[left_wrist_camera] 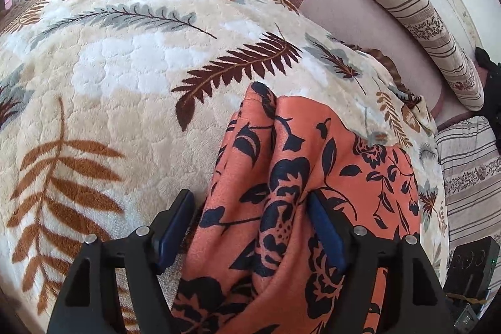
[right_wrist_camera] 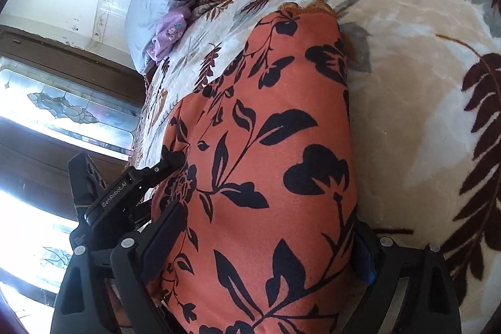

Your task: Fold small clothes

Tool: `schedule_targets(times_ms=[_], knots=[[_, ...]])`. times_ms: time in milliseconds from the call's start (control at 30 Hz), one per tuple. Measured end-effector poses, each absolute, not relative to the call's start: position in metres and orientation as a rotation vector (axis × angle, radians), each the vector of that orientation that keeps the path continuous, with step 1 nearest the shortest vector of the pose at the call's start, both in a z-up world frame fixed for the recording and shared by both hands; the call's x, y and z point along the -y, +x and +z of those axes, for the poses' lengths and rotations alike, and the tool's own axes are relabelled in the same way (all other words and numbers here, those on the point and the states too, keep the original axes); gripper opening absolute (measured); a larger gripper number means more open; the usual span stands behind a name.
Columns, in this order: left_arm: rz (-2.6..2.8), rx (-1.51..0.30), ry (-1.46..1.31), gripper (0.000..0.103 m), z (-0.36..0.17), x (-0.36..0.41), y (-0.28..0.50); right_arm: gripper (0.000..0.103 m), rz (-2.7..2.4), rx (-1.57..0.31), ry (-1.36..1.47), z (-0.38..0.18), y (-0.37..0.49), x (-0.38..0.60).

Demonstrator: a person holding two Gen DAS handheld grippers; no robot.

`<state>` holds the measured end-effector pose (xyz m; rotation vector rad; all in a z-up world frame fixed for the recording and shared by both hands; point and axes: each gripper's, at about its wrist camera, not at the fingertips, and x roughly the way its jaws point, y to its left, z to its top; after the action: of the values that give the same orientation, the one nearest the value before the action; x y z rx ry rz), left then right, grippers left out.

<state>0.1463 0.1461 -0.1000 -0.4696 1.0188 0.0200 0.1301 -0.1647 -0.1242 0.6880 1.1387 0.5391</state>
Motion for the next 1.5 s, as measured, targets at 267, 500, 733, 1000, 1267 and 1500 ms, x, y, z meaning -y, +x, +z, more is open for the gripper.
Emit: schedule_targets(times_ms=[267, 500, 733, 1000, 1267, 1500], knots=[[-0.012, -1.032, -0.522, 0.076, -0.096, -0.149, 0.141, 0.097, 0.547, -1.112, 0.655, -0.123, 0.127, 0.162], [-0.122, -1.056, -0.551, 0.077, -0.084, -0.157, 0.093, 0.097, 0.594, -1.106, 0.668, -0.125, 0.125, 0.168], [-0.162, -1.092, -0.49, 0.054, -0.102, -0.149, 0.091, 0.059, 0.522, -1.168, 0.521, -0.119, 0.13, 0.159], [-0.196, -1.011, -0.528, 0.034, -0.075, -0.138, 0.09, 0.036, 0.543, -1.081, 0.264, -0.06, 0.132, 0.146], [-0.312, -0.846, -0.491, 0.035, -0.011, -0.068, 0.127, 0.036, 0.494, -0.899, 0.255, 0.021, 0.15, 0.221], [-0.22, -1.132, -0.338, 0.064, -0.094, -0.022, 0.153, 0.095, 0.118, -1.08, 0.517, -0.087, 0.165, 0.321]])
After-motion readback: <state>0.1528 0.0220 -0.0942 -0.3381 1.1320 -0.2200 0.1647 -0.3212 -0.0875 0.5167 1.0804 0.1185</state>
